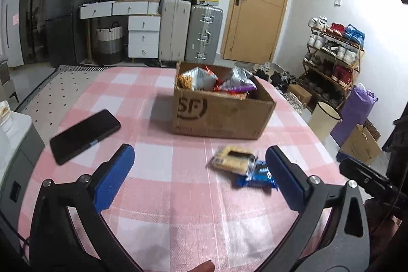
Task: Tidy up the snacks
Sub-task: 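Move the right tool to the blue Oreo pack and close on it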
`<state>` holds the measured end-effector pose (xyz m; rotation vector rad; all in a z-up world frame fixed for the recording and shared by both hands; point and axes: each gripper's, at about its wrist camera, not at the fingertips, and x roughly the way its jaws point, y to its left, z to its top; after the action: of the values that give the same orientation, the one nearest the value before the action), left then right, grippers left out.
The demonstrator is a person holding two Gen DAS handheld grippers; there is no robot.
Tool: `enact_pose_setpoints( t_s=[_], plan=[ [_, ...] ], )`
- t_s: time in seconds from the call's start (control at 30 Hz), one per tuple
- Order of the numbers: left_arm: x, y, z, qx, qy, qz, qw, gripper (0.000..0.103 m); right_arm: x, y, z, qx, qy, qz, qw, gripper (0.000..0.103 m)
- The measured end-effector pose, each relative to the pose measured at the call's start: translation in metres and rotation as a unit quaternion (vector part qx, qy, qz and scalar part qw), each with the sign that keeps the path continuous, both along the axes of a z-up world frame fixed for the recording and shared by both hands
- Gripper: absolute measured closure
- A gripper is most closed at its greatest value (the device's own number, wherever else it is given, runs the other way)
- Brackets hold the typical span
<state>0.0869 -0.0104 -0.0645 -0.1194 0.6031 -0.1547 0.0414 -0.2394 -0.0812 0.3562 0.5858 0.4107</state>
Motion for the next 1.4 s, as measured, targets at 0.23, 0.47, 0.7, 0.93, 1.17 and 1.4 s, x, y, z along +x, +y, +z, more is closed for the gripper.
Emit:
enact_pose_setpoints(
  t_s=[0.23, 0.47, 0.7, 0.93, 1.17, 1.4],
  plan=[
    [0.013, -0.011, -0.029, 0.004, 0.027, -0.017, 0.9995, 0.000, 0.004, -0.003, -0.038, 0.012, 0.053, 0.005, 0.999, 0.000],
    [0.024, -0.019, -0.049, 0.013, 0.045, -0.022, 0.9987, 0.000, 0.035, 0.007, -0.067, 0.010, 0.130, 0.023, 0.991, 0.000],
    [0.026, -0.017, -0.060, 0.013, 0.054, -0.026, 0.9981, 0.000, 0.066, 0.021, -0.080, -0.019, 0.147, 0.032, 0.988, 0.000],
    [0.027, -0.006, -0.069, 0.007, 0.060, -0.015, 0.9981, 0.000, 0.094, 0.044, -0.076, -0.089, 0.137, 0.054, 0.985, 0.000],
    [0.034, 0.010, -0.081, -0.002, 0.076, 0.003, 0.9971, 0.000, 0.116, 0.063, -0.080, -0.143, 0.135, 0.082, 0.977, 0.001],
    [0.037, 0.021, -0.090, -0.009, 0.086, 0.017, 0.9961, 0.000, 0.119, 0.086, -0.081, -0.212, 0.121, 0.109, 0.963, 0.010]
  ],
)
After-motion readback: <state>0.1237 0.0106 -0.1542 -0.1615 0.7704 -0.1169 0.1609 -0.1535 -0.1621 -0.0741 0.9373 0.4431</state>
